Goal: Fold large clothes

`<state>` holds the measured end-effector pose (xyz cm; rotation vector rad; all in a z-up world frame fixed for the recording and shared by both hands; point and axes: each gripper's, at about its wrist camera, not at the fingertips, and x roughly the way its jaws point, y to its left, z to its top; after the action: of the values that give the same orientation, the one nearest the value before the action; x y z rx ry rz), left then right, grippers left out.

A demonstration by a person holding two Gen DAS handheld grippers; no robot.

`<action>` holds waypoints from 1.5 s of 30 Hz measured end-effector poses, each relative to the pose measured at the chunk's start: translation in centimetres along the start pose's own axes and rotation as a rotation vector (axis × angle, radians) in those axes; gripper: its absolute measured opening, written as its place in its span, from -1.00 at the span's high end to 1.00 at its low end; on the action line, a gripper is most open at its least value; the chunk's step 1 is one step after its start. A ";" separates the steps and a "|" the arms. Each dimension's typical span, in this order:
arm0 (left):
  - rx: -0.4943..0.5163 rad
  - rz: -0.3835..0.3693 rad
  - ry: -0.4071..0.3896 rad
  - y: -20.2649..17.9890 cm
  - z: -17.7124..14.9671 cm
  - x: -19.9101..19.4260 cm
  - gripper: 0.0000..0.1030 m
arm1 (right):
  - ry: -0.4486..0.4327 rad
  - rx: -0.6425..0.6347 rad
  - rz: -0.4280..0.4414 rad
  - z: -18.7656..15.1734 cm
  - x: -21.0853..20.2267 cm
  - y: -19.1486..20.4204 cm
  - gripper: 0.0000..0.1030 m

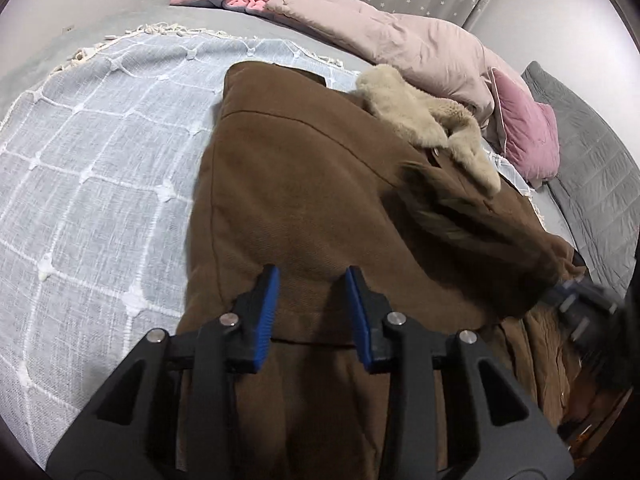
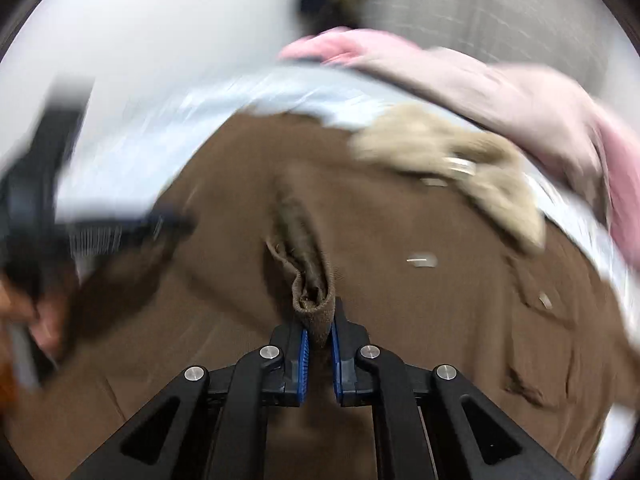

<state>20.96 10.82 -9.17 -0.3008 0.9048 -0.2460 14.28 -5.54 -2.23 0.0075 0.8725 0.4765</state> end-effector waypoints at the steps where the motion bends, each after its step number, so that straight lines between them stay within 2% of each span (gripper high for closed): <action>1: 0.007 0.006 -0.001 -0.1 -0.1 0.0 0.29 | -0.031 0.080 0.007 0.1 -1.1 -2.3 0.84; 4: 0.024 0.019 -0.007 -0.5 -0.3 -0.2 0.29 | -0.118 0.350 0.041 -1.4 -4.0 -9.7 0.81; 6: 0.025 0.010 -0.015 -0.8 -0.3 -0.6 0.28 | -0.173 0.499 0.117 -3.5 -4.8 -13.7 0.67; 7: 0.023 0.016 -0.023 -1.0 -0.3 -0.9 0.23 | -0.200 0.586 0.174 -4.8 -5.0 -15.6 0.48; 8: 0.022 0.020 -0.034 -1.2 -0.2 -1.1 0.19 | -0.212 0.673 0.206 -6.0 -5.0 -17.1 0.19; 10: 0.020 0.012 -0.063 -1.3 -0.2 -1.6 -0.01 | -0.233 0.840 0.256 -8.0 -4.6 -19.7 -0.17; 11: 0.026 0.003 -0.082 -1.6 -0.3 -1.9 -0.03 | -0.242 0.895 0.290 -8.8 -4.3 -20.5 -0.17; 14: 0.060 0.001 -0.108 -2.1 -0.5 -2.0 -0.04 | -0.176 0.941 0.301 -9.3 -2.4 -21.3 -0.17; 17: 0.079 0.007 -0.113 -2.5 -0.7 -1.6 -0.04 | -0.092 0.847 0.280 -8.1 -0.5 -20.0 -0.13; 18: 0.080 0.021 -0.099 -2.4 -0.8 -1.2 -0.04 | -0.059 0.786 0.257 -7.4 0.3 -18.7 -0.12; 19: 0.083 0.030 -0.088 -2.4 -1.0 -0.8 -0.04 | -0.039 0.744 0.238 -7.1 0.8 -17.8 0.00; 20: 0.088 0.036 -0.081 -2.5 -1.1 -0.6 -0.04 | -0.020 0.694 0.194 -6.8 1.3 -16.7 0.36; 21: 0.096 0.046 -0.075 -2.6 -1.2 -0.4 -0.04 | 0.018 0.604 0.127 -6.0 2.1 -15.3 0.59; 22: 0.104 0.053 -0.075 -2.8 -1.3 -0.4 -0.05 | 0.021 0.560 0.091 -5.6 2.2 -14.7 0.71; 23: 0.110 0.055 -0.077 -2.9 -1.3 -0.5 -0.06 | 0.007 0.538 0.073 -5.0 1.9 -14.2 0.75; 26: 0.117 0.034 -0.079 -3.3 -1.4 -0.8 -0.26 | -0.097 0.526 0.067 -3.1 -1.1 -14.2 0.76; 28: 0.121 0.024 -0.068 -3.5 -1.6 -0.6 -0.28 | -0.098 0.546 0.016 -3.2 -1.1 -15.3 0.69; 29: 0.130 0.040 -0.057 -3.6 -1.7 -0.3 -0.29 | -0.071 0.576 -0.004 -3.8 -0.7 -16.1 0.60; 32: 0.163 0.072 -0.059 -4.2 -2.1 -0.3 -0.32 | 0.016 0.700 -0.073 -6.0 0.2 -19.2 0.53; 33: 0.166 0.074 -0.057 -4.4 -2.1 -0.3 -0.42 | 0.011 0.744 -0.074 -6.6 -0.3 -20.5 0.49; 34: 0.167 0.069 -0.051 -4.6 -2.1 -0.5 -0.54 | -0.006 0.780 -0.086 -6.3 -0.3 -22.3 0.35; 35: 0.165 0.063 -0.048 -4.7 -2.1 -0.6 -0.57 | -0.033 0.821 -0.110 -7.0 -1.3 -23.8 0.12; 37: 0.163 0.065 -0.047 -5.0 -2.0 -1.0 -0.58 | -0.084 0.905 -0.175 -8.4 -3.1 -26.5 -0.17; 39: 0.165 0.072 -0.043 -5.3 -2.0 -1.2 -0.58 | -0.103 0.972 -0.234 -9.7 -4.7 -29.5 -0.22; 41: 0.160 0.071 -0.041 -5.5 -2.0 -1.5 -0.59 | -0.077 1.001 -0.294 -10.9 -5.9 -32.5 -0.22; 45: 0.118 0.022 -0.028 -5.5 -2.0 -1.4 -0.59 | -0.089 1.047 -0.481 -13.3 -8.8 -39.3 -0.22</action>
<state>18.11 5.84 -7.32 -0.1845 0.8617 -0.2725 15.34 -46.77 -12.23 0.7543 0.9159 -0.4620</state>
